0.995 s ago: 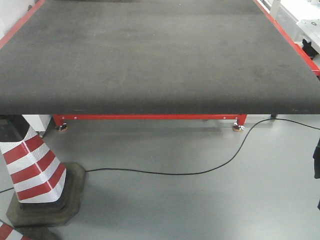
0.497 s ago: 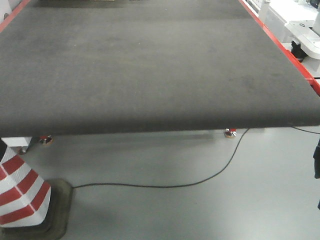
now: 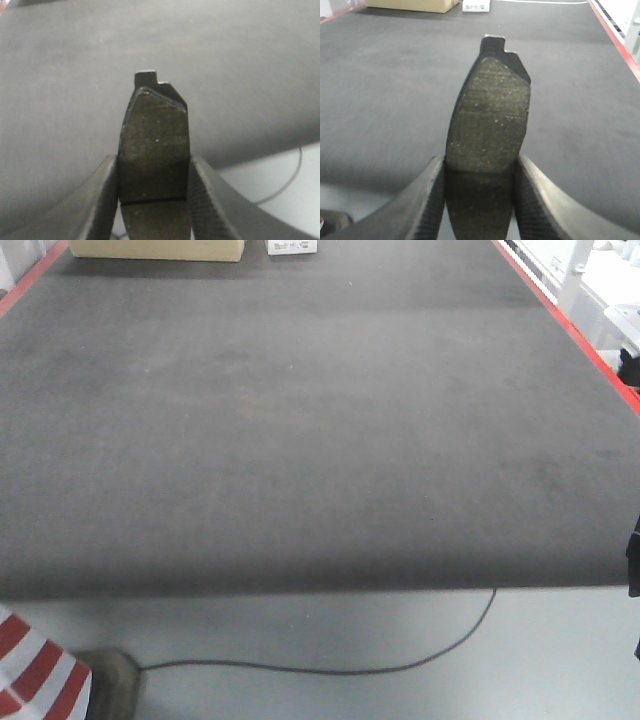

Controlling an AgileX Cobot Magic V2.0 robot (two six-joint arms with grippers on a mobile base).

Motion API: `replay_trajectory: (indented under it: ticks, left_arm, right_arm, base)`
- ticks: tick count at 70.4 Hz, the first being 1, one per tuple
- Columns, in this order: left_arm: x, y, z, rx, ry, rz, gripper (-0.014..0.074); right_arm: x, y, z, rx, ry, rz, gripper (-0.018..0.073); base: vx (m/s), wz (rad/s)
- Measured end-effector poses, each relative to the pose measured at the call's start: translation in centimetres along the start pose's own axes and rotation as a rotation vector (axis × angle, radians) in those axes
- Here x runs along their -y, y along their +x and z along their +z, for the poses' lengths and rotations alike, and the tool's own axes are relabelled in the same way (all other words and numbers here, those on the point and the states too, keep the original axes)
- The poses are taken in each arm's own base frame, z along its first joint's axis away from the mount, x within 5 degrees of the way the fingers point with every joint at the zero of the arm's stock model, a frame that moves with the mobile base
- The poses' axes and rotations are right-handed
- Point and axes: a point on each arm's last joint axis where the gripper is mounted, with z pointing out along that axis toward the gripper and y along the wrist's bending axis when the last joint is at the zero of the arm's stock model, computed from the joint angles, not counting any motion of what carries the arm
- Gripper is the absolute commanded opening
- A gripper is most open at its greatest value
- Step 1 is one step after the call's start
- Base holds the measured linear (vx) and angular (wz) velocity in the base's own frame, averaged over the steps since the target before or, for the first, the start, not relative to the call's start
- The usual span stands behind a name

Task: Move and align brake pads A on conveyor
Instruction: 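Turn and drive the base up to the black conveyor belt, then hold both brake pads above the conveyor belt surface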

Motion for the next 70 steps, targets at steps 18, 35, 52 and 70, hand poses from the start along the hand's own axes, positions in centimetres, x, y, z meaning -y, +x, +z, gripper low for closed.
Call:
replay_trajectory:
  ticks: [18, 35, 52, 70]
  left_arm:
    - [0.00, 0.00, 0.00, 0.000, 0.000, 0.000, -0.0006]
    - [0.00, 0.00, 0.00, 0.000, 0.000, 0.000, -0.0006]
    - [0.00, 0.00, 0.00, 0.000, 0.000, 0.000, -0.0006]
    - [0.00, 0.00, 0.00, 0.000, 0.000, 0.000, -0.0006]
  right_arm:
    - [0.00, 0.00, 0.00, 0.000, 0.000, 0.000, -0.0005]
    - [0.00, 0.00, 0.00, 0.000, 0.000, 0.000, -0.0005]
    - [0.00, 0.00, 0.00, 0.000, 0.000, 0.000, -0.0005]
    - [0.00, 0.00, 0.00, 0.000, 0.000, 0.001, -0.0005]
  base:
    - [0.34, 0.03]
    - [0.31, 0.01]
    - [0.26, 0.00]
    - [0.20, 0.01]
